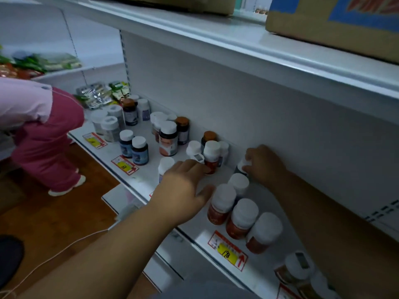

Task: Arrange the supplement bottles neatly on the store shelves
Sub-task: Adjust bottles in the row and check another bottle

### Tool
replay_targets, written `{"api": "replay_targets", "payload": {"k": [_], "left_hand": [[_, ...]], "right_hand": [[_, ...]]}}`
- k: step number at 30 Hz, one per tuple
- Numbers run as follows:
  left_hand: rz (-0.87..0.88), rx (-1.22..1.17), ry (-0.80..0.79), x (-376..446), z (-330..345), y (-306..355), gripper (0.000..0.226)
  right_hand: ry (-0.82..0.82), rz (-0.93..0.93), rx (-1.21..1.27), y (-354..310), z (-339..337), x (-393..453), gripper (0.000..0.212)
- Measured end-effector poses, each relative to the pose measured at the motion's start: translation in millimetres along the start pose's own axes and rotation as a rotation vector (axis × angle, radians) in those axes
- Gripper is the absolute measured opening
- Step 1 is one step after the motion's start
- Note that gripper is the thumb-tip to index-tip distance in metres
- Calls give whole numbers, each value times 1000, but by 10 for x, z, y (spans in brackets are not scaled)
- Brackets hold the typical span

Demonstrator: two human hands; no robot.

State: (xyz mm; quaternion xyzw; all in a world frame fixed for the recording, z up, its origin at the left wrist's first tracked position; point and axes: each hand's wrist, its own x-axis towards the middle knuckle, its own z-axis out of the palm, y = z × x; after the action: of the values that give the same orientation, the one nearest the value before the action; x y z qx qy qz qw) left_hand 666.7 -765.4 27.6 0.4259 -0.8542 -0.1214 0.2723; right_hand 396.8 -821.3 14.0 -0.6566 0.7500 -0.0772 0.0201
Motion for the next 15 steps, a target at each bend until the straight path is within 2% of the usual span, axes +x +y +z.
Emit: {"api": "replay_targets", "payload": {"k": [7,9,12,15], "left_hand": [[176,-80,-19,244,-58,-235,38],[239,-104,-25,296,-115,-323,41],[301,-141,-19,410,-235,-475,35],[301,-230,-82,497,-354,-584,43]], "right_hand": [[38,-7,105,0,34,-74,21],[133,52,203,25,-27,-133,19],[374,203,293,-50,-251,-261,22],[552,315,498,-356,-499,-542,19]]}}
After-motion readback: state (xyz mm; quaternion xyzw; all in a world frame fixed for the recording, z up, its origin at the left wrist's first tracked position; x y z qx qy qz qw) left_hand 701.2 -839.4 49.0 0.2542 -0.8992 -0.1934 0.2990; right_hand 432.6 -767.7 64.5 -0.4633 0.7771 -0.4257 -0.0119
